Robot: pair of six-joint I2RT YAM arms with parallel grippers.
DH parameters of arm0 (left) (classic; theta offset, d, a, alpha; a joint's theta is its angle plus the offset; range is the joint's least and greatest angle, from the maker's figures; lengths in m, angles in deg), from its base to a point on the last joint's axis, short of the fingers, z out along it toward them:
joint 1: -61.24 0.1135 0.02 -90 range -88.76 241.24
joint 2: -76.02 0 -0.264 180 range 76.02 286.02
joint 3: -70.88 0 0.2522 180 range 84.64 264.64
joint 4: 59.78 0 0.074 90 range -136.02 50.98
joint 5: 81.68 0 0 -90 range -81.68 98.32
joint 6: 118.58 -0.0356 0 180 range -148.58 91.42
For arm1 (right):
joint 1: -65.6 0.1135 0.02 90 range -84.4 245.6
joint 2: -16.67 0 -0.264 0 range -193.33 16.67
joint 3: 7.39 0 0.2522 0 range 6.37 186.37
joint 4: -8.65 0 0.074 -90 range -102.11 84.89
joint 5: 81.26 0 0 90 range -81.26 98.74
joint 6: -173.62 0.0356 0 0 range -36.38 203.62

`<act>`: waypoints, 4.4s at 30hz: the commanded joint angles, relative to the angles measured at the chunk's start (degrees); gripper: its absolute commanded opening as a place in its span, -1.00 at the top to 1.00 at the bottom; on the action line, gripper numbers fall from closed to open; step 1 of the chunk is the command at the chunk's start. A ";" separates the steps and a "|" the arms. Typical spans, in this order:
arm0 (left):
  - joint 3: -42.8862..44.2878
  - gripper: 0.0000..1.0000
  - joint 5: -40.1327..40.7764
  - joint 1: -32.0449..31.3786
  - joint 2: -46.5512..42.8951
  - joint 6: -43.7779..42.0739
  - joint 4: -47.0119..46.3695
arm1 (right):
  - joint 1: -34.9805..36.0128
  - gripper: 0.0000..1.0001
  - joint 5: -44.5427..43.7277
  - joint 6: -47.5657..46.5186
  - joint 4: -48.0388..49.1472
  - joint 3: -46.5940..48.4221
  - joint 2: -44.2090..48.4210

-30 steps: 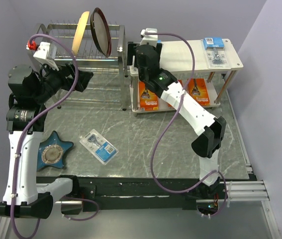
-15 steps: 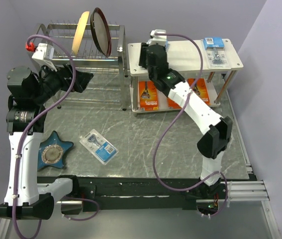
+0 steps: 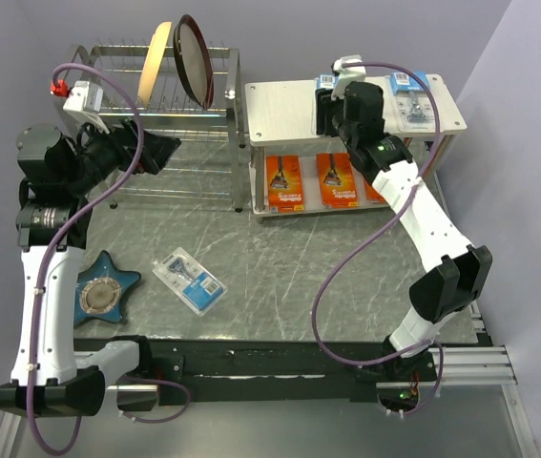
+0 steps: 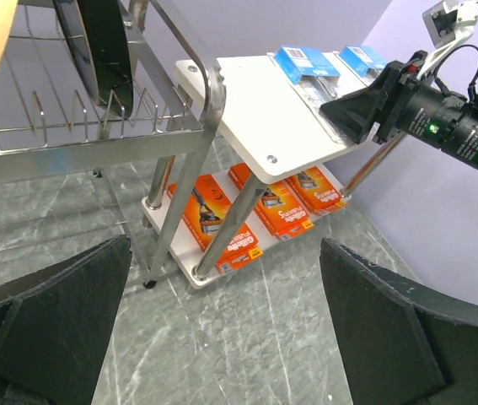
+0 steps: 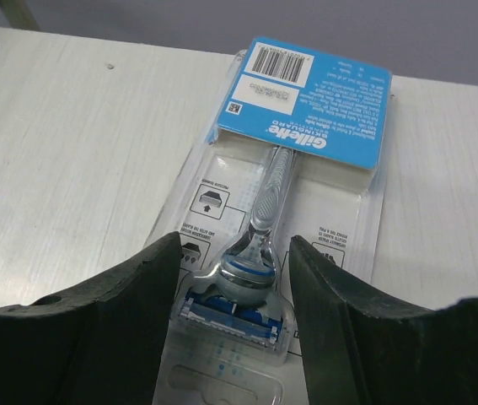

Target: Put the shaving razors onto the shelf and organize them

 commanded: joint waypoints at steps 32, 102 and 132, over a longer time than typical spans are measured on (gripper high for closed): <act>-4.15 -0.99 -5.93 2.11 1.66 6.08 -7.19 | -12.29 -0.16 20.16 -5.30 -17.80 6.17 1.39; -30.16 0.37 14.37 -15.30 35.76 -115.65 28.68 | -8.77 -1.00 25.61 0.24 -3.47 -11.75 27.59; 23.60 0.99 5.13 -31.38 28.60 2.98 -10.90 | -24.85 -1.00 11.90 17.81 -4.88 -9.73 27.41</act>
